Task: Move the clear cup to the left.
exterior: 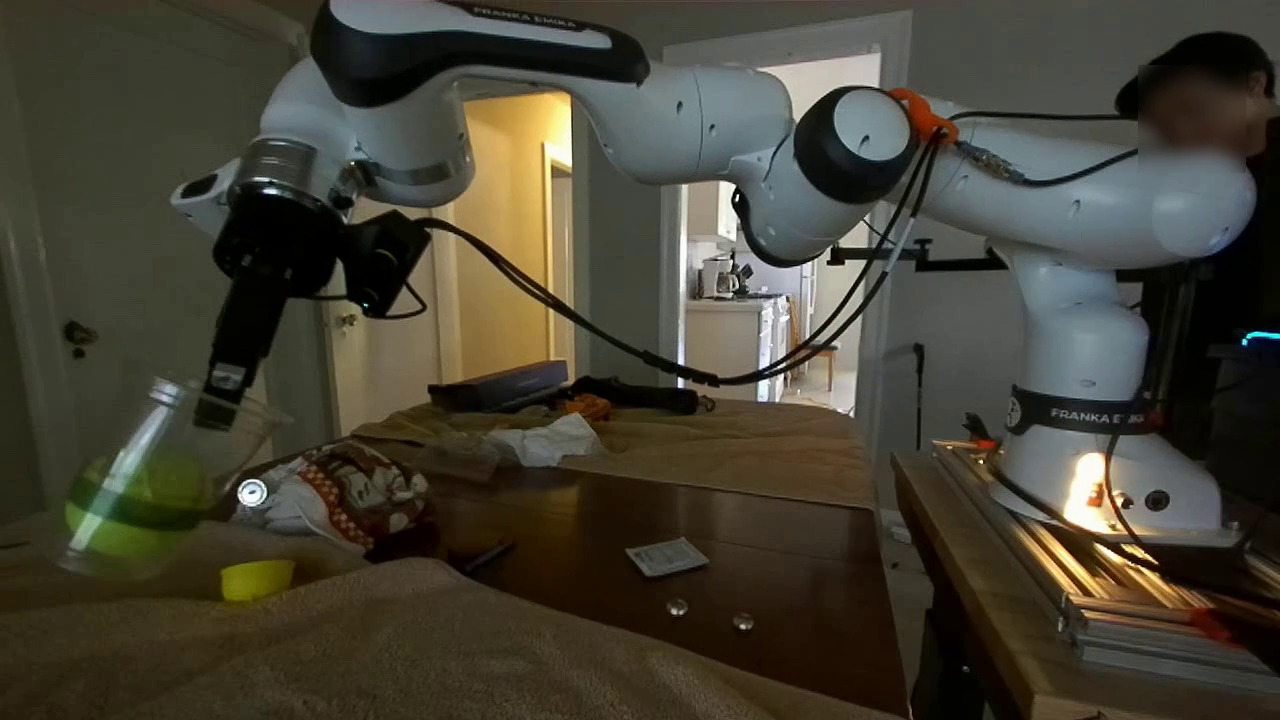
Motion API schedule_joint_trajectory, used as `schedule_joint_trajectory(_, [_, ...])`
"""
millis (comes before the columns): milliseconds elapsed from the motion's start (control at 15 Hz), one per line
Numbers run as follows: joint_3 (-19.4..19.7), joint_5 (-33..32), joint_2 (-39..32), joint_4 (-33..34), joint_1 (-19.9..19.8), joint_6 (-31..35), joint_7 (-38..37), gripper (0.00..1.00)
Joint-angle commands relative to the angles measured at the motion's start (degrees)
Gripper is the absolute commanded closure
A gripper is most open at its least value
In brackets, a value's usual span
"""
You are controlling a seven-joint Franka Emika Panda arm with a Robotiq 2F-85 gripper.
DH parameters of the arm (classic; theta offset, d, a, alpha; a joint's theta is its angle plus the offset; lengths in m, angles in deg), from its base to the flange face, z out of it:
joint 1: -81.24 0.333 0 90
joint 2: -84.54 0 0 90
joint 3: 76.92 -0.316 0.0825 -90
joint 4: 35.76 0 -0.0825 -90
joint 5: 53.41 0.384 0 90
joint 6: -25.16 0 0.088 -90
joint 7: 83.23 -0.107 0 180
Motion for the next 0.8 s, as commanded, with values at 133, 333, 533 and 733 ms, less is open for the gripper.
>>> schedule_joint_trajectory(133, [2.1,0.5,-0.5,0.9,0.9,-8.4,-3.9,0.99])
schedule_joint_trajectory(333, [4.0,-0.5,-0.6,0.9,1.5,-11.1,-6.8,0.99])
schedule_joint_trajectory(533, [7.2,-2.7,-0.5,1.0,2.7,-12.6,-9.8,0.99])
schedule_joint_trajectory(733, [9.5,-4.6,-0.9,1.5,4.6,-11.4,-10.1,0.99])
